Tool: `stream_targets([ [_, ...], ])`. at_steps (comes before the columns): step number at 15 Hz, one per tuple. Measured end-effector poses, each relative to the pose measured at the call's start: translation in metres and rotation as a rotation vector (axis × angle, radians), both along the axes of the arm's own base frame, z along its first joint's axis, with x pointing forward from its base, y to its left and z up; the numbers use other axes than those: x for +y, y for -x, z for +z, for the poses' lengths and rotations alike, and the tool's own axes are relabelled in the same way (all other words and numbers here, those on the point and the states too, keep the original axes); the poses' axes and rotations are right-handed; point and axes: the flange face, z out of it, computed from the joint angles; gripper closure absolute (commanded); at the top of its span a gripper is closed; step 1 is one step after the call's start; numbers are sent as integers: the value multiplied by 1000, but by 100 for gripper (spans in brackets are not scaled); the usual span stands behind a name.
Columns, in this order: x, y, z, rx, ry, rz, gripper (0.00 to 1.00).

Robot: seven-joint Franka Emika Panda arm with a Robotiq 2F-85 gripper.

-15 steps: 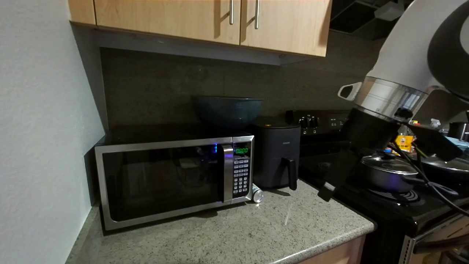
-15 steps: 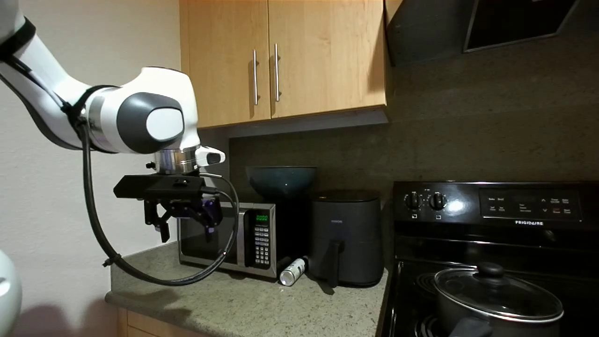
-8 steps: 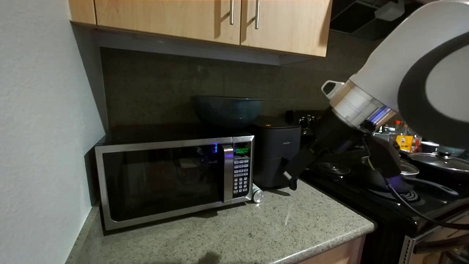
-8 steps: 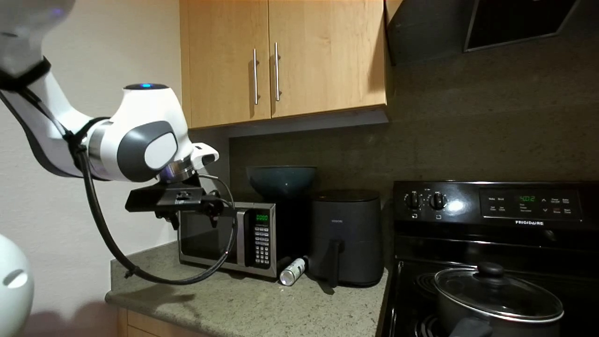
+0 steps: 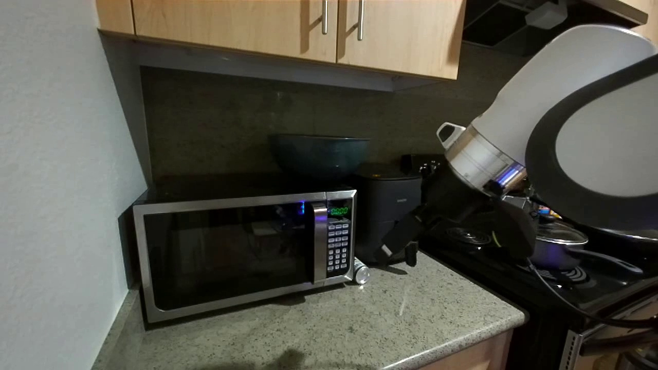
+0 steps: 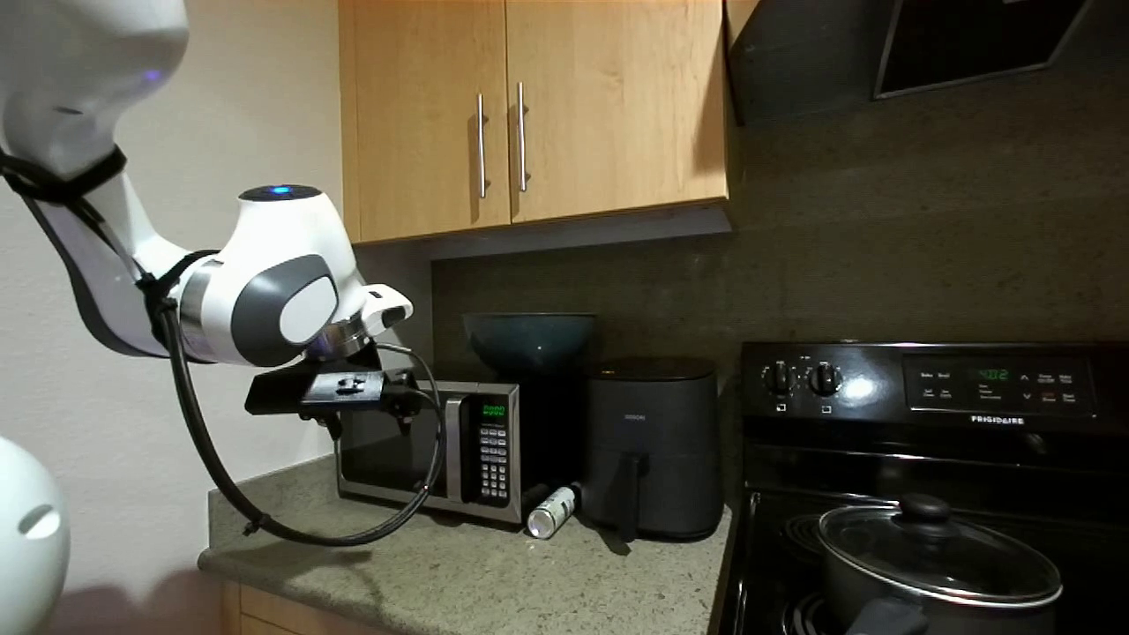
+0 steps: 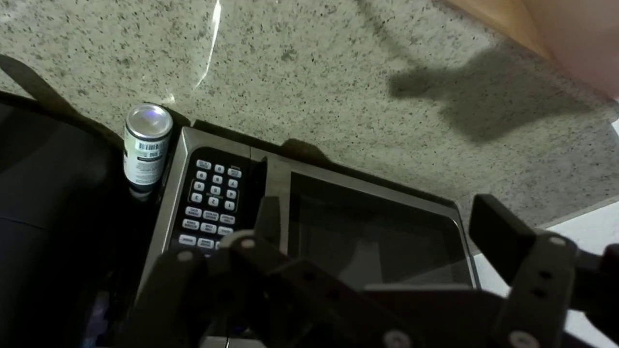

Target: Open the microwave door, place the blue bowl inside the microwave

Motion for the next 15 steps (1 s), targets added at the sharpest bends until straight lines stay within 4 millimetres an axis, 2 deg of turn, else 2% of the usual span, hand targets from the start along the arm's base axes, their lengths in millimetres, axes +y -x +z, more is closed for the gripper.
stream_targets([
  [3,18,-9,-9,-42,-24,-2,0],
  [5,30,-22,-20,-58,-42,-17,0],
  [9,33,-51,-43,-56,-50,-50,0],
  [13,34,-54,-42,-70,-57,-53,0],
  [15,32,-56,-37,-167,-101,-82,0],
])
